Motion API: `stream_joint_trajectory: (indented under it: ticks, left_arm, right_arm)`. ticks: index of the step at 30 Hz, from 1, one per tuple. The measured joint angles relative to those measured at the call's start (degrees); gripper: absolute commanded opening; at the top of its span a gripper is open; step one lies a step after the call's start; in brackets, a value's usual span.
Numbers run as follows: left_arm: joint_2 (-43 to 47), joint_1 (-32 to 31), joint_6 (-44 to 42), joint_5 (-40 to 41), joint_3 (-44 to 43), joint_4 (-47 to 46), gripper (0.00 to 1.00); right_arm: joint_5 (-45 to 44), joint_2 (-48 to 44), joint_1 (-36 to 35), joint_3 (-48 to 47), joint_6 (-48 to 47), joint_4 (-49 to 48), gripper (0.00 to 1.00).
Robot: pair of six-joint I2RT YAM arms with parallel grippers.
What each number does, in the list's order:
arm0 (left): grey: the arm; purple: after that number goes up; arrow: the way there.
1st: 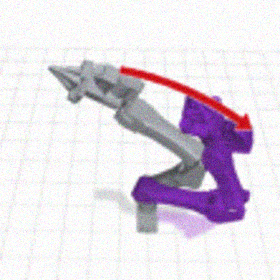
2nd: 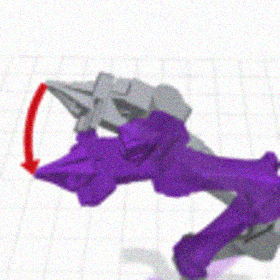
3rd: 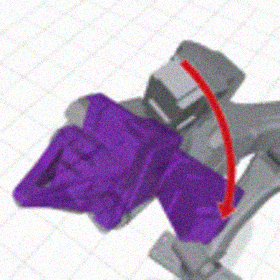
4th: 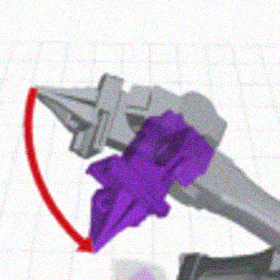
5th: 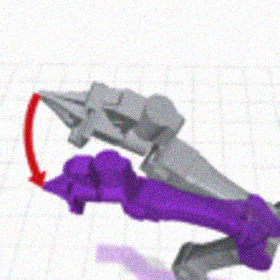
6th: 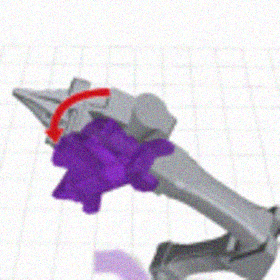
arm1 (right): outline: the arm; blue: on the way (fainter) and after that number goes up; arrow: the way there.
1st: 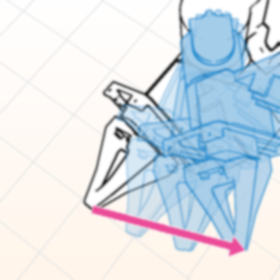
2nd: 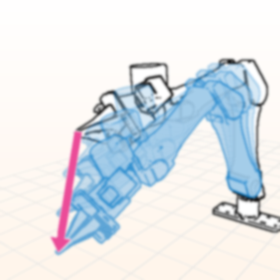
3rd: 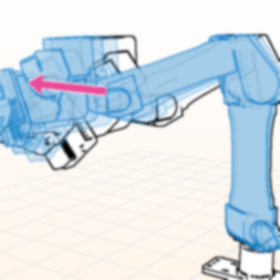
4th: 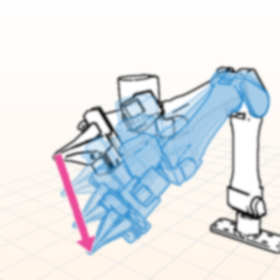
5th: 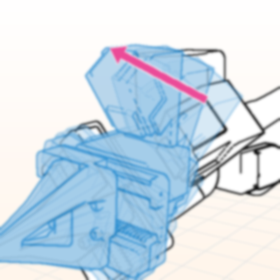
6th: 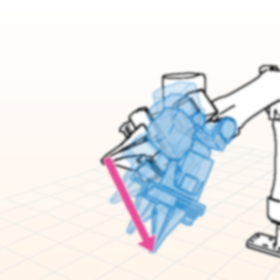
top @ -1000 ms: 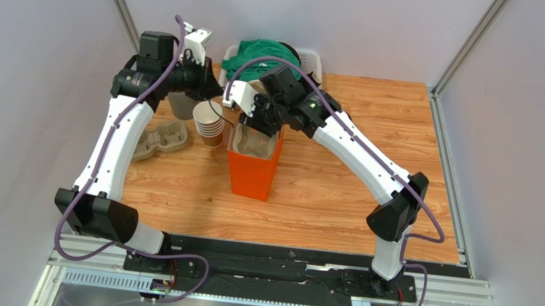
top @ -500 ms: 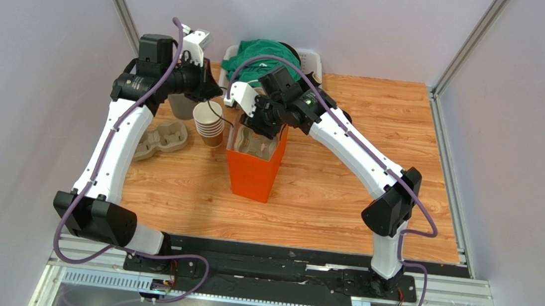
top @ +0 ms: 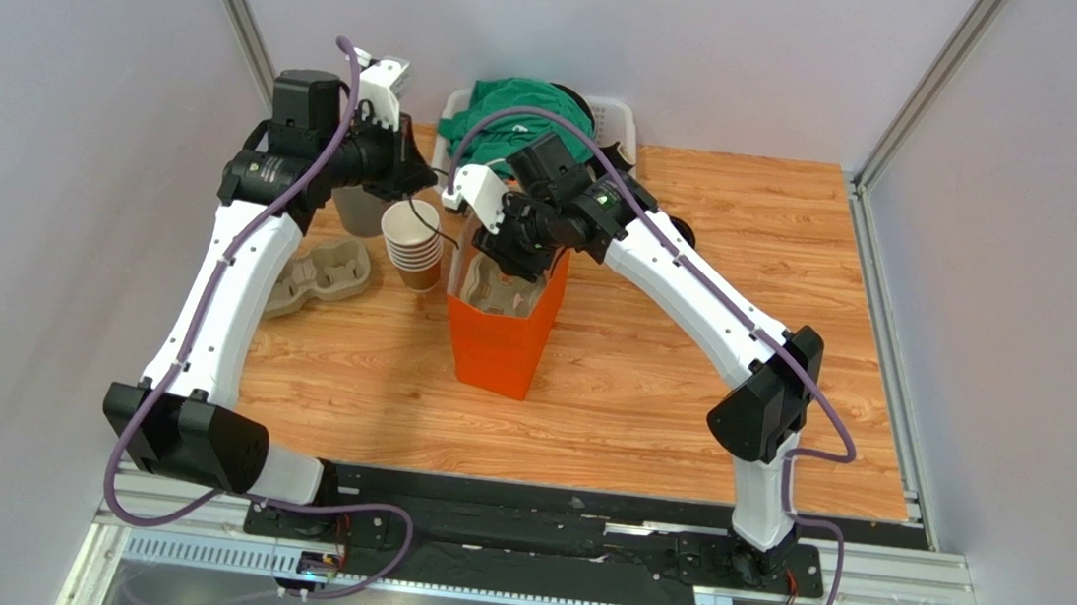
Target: Pack the takeout coffee
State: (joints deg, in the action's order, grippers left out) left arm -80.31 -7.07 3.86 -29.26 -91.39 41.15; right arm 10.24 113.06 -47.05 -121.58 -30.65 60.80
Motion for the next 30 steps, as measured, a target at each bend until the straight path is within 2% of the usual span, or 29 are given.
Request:
stream_joint_trajectory:
  ticks: [2,5,9,18,30]
  left_arm:
    - [0.24,0.00,0.15,0.13,0.02,-0.28,0.06]
    - [0.61,0.00,0.20,0.39,0.33,-0.42,0.06]
    - [0.94,0.00,0.39,0.44,0.66,-0.76,0.06]
    - [0.94,0.00,0.70,0.42,0.72,-0.79,0.06]
    - [1.36,0.00,0.83,0.44,1.05,-0.98,0.06]
  right_arm:
    - [0.24,0.22,0.00,0.00,0.39,0.20,0.33]
    - [0.24,0.09,0.00,0.15,0.76,0.22,0.37]
    - [-0.31,-1.62,-0.07,3.91,0.61,-1.75,0.37]
    - [0.00,-1.29,-0.04,3.17,0.92,-0.63,0.36]
    - [0.37,4.59,0.26,-0.98,1.75,3.72,0.36]
